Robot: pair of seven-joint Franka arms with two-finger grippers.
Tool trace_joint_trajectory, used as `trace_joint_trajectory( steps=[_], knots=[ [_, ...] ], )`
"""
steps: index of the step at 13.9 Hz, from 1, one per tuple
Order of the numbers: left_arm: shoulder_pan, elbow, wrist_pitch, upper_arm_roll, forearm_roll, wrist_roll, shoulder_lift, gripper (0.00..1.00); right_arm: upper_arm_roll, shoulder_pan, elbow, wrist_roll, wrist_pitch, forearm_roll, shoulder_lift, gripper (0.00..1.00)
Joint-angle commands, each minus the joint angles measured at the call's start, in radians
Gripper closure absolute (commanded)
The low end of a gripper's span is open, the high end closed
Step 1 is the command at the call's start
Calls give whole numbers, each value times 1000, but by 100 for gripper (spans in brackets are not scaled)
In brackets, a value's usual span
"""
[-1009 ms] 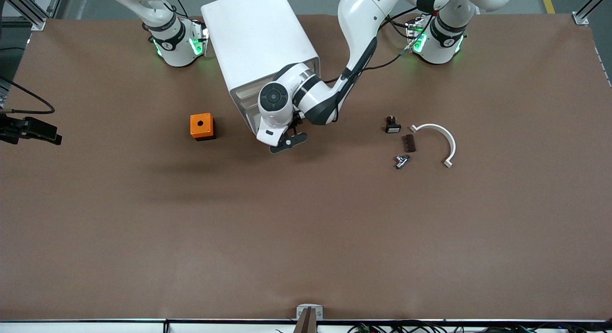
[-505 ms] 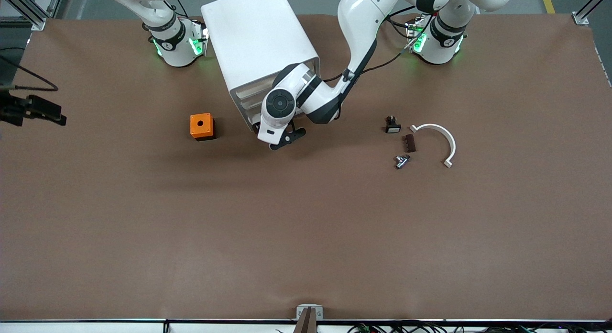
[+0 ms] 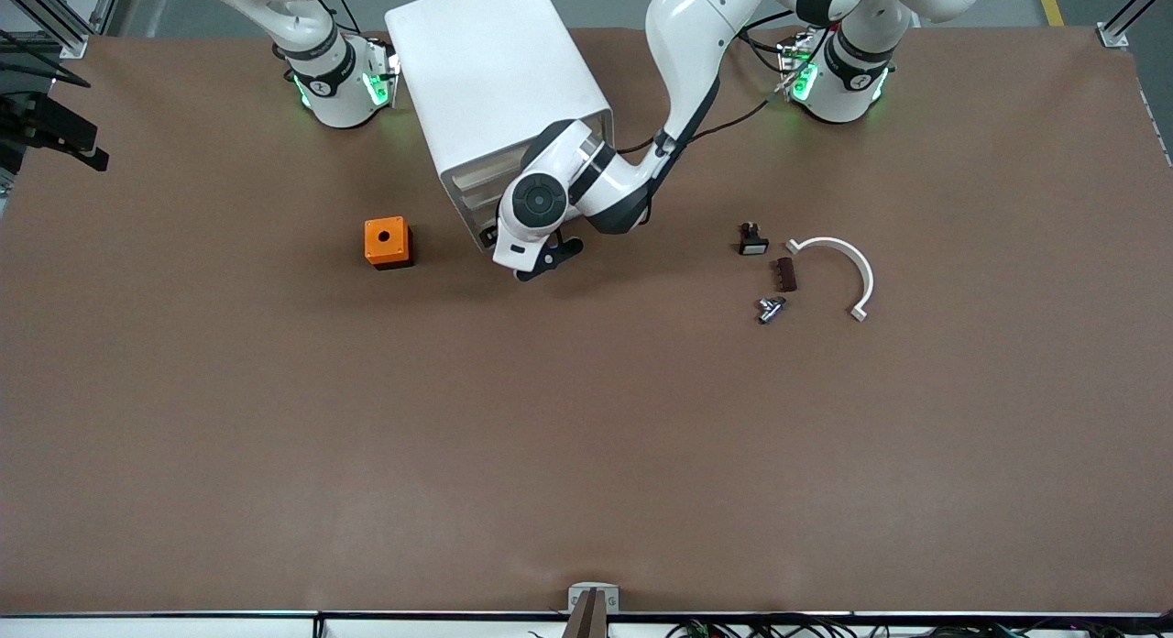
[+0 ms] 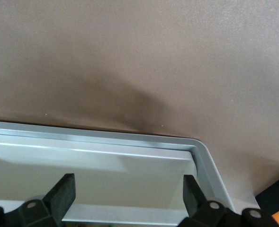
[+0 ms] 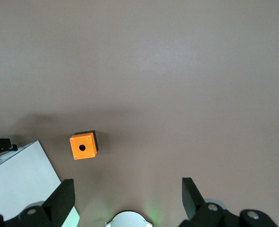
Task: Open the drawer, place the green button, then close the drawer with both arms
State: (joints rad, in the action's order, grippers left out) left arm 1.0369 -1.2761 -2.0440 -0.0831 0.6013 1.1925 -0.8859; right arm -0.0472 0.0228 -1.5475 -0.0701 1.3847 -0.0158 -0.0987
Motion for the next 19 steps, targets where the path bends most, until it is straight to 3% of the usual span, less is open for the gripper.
trace_joint_trajectory(
  steps=[1,5,8,12,14,19],
  knots=[
    [-5,-34,4,31,29,-13,25,0,3,2,-20,1,20,-1,-16,0],
    [-14,-35,4,14,11,-8,50,0,1,-1,-20,1,36,8,-23,0],
    [-40,-23,5,-47,-141,-5,90,0,1,-3,-19,1,60,11,-27,0],
    [-207,-25,21,-84,-204,-10,249,0,3,-4,-20,4,57,43,-29,0],
    [-283,-25,92,-83,-309,-31,335,0,3,-6,-22,4,59,62,-33,0],
    [-450,-25,358,-84,-485,-340,479,0,0,2,-22,-4,60,62,-33,0]
  ],
)
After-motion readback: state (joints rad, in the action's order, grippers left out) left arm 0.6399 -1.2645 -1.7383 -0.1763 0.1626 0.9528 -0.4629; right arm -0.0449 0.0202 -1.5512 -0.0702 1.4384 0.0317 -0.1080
